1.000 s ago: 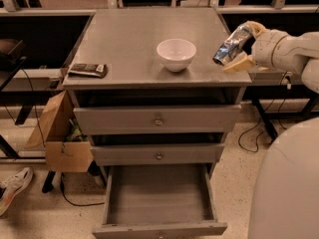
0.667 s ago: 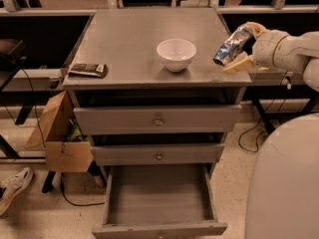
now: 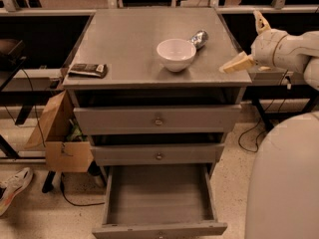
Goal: Pick redbull can from bottom drawer and place on counter
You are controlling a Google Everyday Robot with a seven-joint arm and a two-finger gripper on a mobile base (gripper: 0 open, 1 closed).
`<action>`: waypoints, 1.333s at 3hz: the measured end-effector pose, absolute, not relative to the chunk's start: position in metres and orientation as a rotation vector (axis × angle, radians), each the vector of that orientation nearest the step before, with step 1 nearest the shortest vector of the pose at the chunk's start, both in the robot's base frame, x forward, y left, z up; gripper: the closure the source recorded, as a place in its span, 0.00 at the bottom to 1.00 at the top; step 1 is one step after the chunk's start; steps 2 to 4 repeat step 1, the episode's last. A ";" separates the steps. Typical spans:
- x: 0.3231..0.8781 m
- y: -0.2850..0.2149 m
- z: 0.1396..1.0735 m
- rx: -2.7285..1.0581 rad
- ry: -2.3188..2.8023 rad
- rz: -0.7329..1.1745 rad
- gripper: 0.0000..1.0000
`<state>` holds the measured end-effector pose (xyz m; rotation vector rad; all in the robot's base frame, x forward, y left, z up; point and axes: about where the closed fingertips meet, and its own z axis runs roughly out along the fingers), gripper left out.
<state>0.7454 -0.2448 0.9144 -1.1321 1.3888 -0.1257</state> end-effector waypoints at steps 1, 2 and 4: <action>0.745 -0.245 0.914 -1.132 1.389 -0.126 0.00; 0.745 -0.245 0.914 -1.132 1.389 -0.126 0.00; 0.745 -0.245 0.914 -1.132 1.389 -0.126 0.00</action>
Offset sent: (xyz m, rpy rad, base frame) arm 0.0000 0.0000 0.0000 0.0000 0.0000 0.0000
